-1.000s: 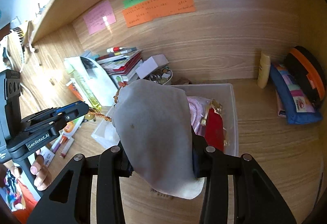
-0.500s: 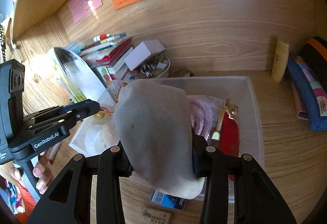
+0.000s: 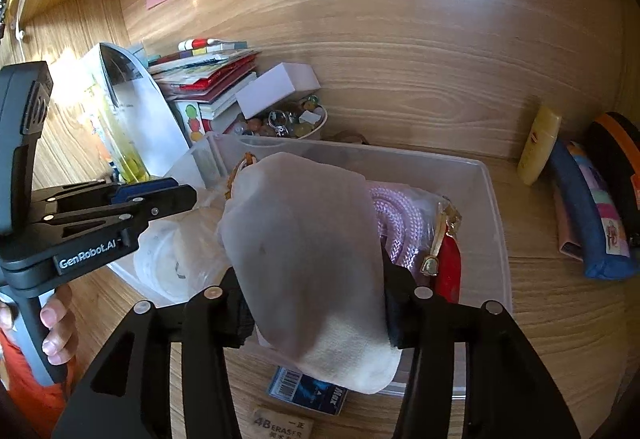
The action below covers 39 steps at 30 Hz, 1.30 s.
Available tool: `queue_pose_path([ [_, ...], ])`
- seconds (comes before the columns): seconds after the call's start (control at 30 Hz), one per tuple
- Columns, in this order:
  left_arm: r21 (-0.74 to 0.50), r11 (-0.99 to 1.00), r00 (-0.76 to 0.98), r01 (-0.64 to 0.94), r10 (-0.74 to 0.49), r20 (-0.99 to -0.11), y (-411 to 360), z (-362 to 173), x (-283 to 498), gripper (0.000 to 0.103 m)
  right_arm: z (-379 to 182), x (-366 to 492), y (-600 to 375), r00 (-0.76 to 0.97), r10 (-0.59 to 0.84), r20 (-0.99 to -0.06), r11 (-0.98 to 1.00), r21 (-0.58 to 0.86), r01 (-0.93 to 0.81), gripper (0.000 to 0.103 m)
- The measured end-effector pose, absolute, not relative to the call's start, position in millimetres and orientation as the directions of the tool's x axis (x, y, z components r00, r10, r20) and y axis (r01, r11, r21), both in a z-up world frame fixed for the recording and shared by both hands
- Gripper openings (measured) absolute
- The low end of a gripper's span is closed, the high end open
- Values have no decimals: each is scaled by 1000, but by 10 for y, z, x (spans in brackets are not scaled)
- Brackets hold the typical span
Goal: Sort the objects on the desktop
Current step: 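Drop the white cloth bag into the box while the left tool drops the charm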
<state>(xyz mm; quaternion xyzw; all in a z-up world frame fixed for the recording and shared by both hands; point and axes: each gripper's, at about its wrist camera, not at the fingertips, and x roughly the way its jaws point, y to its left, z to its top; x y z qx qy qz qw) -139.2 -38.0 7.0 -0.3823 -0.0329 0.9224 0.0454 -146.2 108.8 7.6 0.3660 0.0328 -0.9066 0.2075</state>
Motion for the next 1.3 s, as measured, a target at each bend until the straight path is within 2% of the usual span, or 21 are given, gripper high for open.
queue_pose_path([
  [0.03, -95, -993, -706, -65, 113, -700, -371, 84, -1379, 38, 80, -1460, 1088, -644, -350, -680, -912, 89, 401, 49],
  [0.27, -125, -989, -733, -82, 145, -665, -345, 216, -1220, 62, 180, -1370, 1106, -654, -346, -673, -914, 84, 397, 80],
  [0.3, -129, -988, -733, -82, 147, -665, -344, 221, -1205, 62, 196, -1344, 1115, -646, -360, -673, -909, 99, 404, 83],
  [0.53, -159, -983, -734, -87, 171, -657, -358, 283, -948, 62, 262, -1152, 1180, -651, -356, -670, -915, 106, 390, 84],
  [0.93, -82, -990, -734, -113, 139, -664, -223, 234, -452, 72, 167, -801, 1384, -656, -309, -689, -934, 89, 347, 84],
  [1.3, -69, -992, -681, -106, 123, -722, -309, -71, -288, 73, -359, -898, 1320, -516, -330, -791, -929, 177, 325, 83],
])
